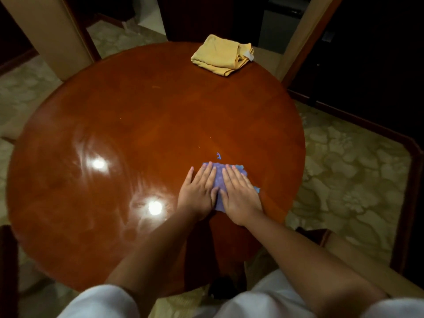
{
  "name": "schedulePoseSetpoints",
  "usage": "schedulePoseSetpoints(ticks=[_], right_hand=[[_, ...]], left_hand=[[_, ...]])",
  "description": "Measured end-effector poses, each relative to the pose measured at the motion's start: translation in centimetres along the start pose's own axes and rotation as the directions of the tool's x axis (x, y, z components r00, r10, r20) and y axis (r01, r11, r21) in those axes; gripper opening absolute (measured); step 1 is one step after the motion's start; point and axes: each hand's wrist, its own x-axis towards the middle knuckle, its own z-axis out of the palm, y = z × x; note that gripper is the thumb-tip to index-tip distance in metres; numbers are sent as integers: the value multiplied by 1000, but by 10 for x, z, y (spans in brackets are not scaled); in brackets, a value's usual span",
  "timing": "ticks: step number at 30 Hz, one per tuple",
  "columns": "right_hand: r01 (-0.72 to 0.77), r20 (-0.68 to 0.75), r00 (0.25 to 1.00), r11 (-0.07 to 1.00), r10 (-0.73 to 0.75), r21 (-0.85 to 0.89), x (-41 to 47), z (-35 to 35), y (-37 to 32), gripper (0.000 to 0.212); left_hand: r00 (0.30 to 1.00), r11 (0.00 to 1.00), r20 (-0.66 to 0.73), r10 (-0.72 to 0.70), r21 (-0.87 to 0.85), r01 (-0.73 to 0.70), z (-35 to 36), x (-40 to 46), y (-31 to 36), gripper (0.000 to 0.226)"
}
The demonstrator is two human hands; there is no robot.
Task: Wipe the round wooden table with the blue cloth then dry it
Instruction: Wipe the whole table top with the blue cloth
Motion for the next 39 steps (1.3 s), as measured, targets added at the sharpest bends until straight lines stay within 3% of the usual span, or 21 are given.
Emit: schedulePoseSetpoints(ticks=[15, 23, 39], right_hand=[[70, 73, 995, 997, -67, -30, 88, -11, 27, 64], [13, 42, 999, 1000, -14, 27, 119, -16, 43, 76], [25, 48, 998, 999, -27, 33, 171, -33, 103, 76]], left_hand=[[998, 993, 41, 44, 106, -48, -8, 91, -40, 57], [978, 984, 207, 4, 171, -40, -16, 133, -43, 74], [974, 988, 225, -3, 152, -32, -21, 208, -26, 57]])
